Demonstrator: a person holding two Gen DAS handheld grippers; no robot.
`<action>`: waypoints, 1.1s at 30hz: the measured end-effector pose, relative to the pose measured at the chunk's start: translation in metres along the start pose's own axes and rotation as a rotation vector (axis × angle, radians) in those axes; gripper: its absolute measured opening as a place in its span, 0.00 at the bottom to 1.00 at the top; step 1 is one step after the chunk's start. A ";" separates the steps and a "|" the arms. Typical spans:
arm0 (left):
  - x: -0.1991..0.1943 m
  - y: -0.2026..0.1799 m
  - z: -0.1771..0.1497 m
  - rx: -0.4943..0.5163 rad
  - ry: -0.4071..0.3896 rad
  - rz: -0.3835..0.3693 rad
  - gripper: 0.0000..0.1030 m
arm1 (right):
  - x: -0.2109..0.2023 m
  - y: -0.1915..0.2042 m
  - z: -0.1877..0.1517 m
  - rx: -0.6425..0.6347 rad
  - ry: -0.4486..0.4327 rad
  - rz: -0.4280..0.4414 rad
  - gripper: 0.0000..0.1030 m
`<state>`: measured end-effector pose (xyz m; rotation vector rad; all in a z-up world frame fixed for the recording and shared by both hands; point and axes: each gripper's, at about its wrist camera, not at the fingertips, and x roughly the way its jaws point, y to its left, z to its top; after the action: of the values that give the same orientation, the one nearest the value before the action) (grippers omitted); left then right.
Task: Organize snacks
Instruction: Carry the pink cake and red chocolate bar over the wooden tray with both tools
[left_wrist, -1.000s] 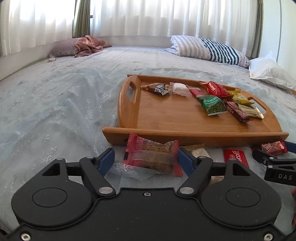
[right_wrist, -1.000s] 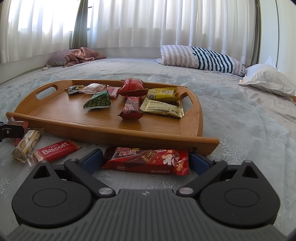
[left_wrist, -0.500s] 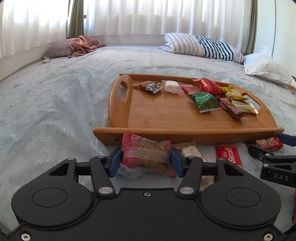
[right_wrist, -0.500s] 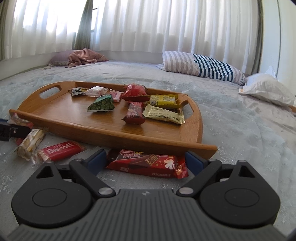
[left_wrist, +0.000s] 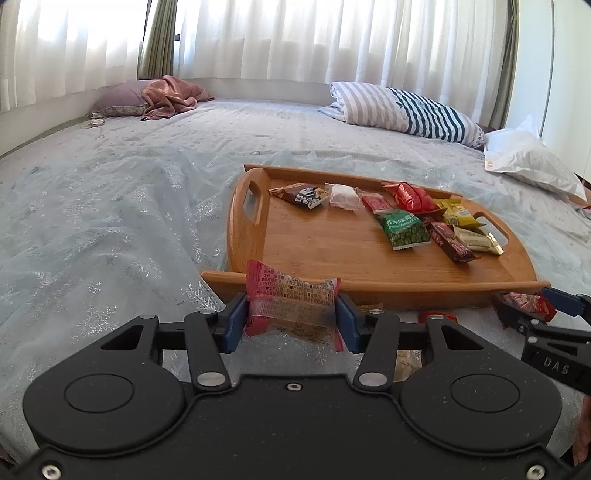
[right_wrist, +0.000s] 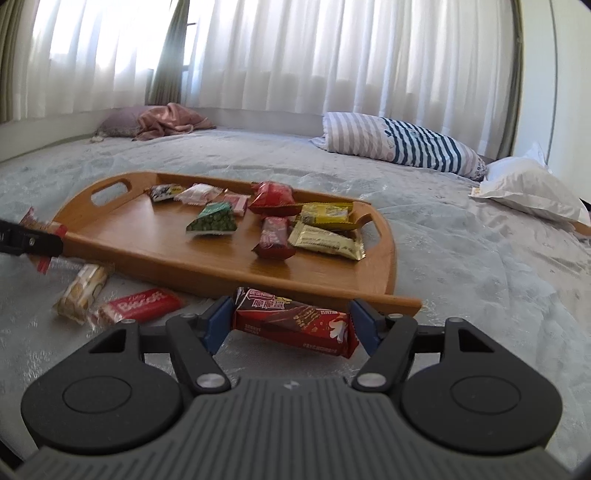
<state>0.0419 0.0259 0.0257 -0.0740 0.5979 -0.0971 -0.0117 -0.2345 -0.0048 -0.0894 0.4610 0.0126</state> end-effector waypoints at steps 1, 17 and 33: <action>-0.001 0.000 0.000 -0.001 -0.002 -0.001 0.47 | -0.002 -0.003 0.002 0.015 -0.004 -0.001 0.69; -0.010 0.006 -0.007 -0.017 0.017 0.001 0.48 | -0.004 -0.017 0.011 0.105 -0.012 -0.011 0.70; -0.005 -0.010 -0.017 0.049 0.025 -0.001 0.54 | -0.005 -0.012 0.008 0.111 -0.008 0.005 0.71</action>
<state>0.0276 0.0160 0.0150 -0.0257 0.6198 -0.1137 -0.0123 -0.2455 0.0052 0.0212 0.4531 -0.0079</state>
